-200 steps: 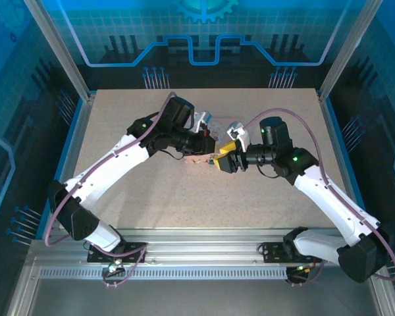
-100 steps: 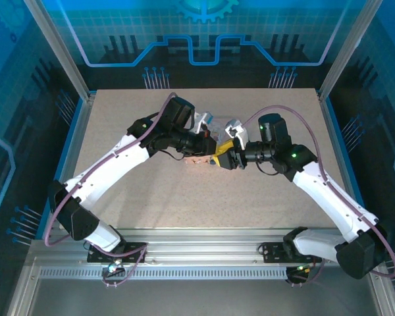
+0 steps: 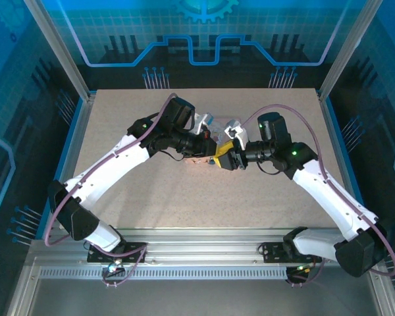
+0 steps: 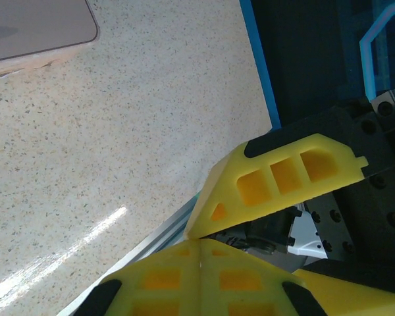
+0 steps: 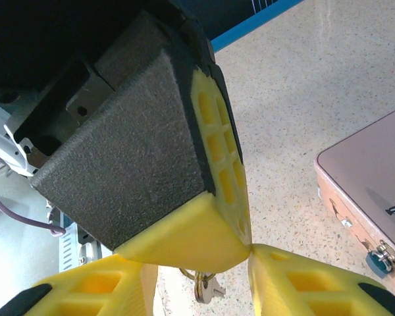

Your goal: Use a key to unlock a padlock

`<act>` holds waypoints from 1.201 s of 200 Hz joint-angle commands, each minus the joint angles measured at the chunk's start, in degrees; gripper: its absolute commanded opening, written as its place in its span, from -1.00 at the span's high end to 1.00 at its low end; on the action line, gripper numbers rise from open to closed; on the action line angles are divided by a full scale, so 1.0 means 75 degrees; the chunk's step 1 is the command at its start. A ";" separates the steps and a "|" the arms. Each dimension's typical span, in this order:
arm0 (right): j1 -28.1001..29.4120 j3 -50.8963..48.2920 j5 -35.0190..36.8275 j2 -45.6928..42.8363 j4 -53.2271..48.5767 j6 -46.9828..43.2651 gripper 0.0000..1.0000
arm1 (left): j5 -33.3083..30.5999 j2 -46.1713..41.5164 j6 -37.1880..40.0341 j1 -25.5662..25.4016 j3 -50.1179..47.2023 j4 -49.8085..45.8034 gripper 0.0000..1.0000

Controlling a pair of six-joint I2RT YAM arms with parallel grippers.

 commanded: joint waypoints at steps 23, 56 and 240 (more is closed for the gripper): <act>0.0106 0.0332 -0.0308 0.0156 -0.0273 -0.0226 0.33 | 0.0348 -0.0056 0.0016 -0.0081 0.0294 0.0109 1.00; 0.0150 0.0377 -0.0183 0.0188 -0.0399 -0.0293 0.35 | 0.0359 -0.0062 0.0024 -0.0081 0.0294 0.0112 1.00; 0.0272 0.0321 0.0274 0.0180 -0.0394 -0.0293 0.91 | 0.0527 -0.0144 0.0059 -0.0091 0.0247 0.0150 1.00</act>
